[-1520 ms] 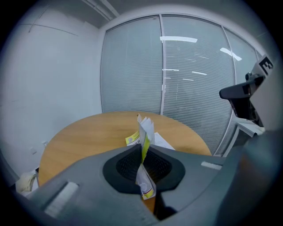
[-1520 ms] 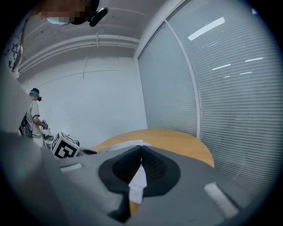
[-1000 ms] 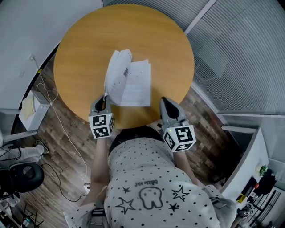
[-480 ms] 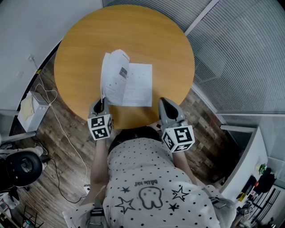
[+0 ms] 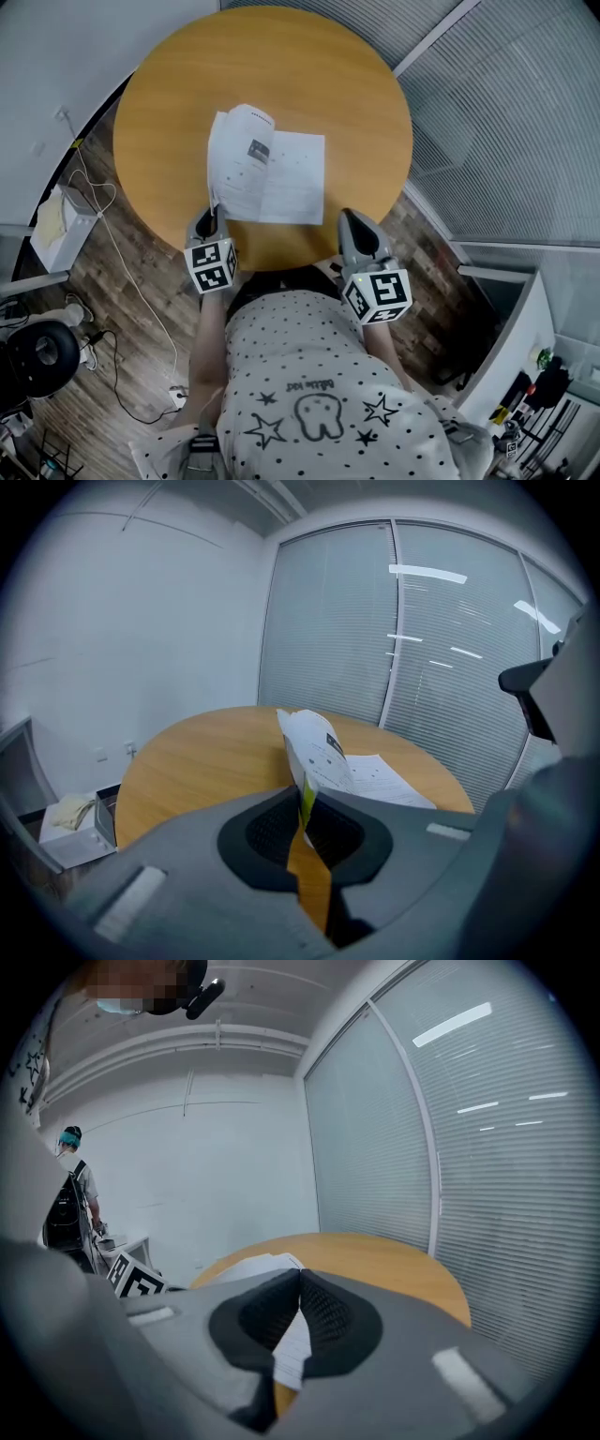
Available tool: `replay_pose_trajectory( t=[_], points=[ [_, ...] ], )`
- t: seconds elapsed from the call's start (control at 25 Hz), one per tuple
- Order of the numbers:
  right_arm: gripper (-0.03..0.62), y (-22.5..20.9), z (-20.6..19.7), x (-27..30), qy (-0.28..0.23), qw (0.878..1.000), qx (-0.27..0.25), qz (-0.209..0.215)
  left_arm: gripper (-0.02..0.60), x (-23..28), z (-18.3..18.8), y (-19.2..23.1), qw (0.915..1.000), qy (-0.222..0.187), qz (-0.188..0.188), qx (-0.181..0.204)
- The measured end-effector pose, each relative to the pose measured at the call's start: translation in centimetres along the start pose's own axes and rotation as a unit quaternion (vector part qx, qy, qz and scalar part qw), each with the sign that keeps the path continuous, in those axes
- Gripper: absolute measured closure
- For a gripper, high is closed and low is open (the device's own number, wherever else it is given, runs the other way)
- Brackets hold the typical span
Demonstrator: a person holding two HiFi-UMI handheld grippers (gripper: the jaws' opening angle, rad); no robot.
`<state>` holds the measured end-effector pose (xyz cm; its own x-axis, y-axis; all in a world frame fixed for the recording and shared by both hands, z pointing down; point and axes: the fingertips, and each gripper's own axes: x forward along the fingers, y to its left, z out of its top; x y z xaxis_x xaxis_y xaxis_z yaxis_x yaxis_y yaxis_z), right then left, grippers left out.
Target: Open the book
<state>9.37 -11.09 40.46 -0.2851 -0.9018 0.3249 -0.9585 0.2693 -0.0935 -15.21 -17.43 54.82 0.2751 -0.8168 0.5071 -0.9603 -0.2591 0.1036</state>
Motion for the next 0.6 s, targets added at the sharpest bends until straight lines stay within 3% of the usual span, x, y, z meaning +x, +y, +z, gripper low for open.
replay_pose_trajectory(
  t=[0.6],
  points=[
    [0.589, 1.4, 0.0, 1.0, 0.010, 1.000, -0.011, -0.001, 0.561, 1.3, -2.8, 3.3, 0.9992, 0.027, 0.024, -0.015]
  ],
)
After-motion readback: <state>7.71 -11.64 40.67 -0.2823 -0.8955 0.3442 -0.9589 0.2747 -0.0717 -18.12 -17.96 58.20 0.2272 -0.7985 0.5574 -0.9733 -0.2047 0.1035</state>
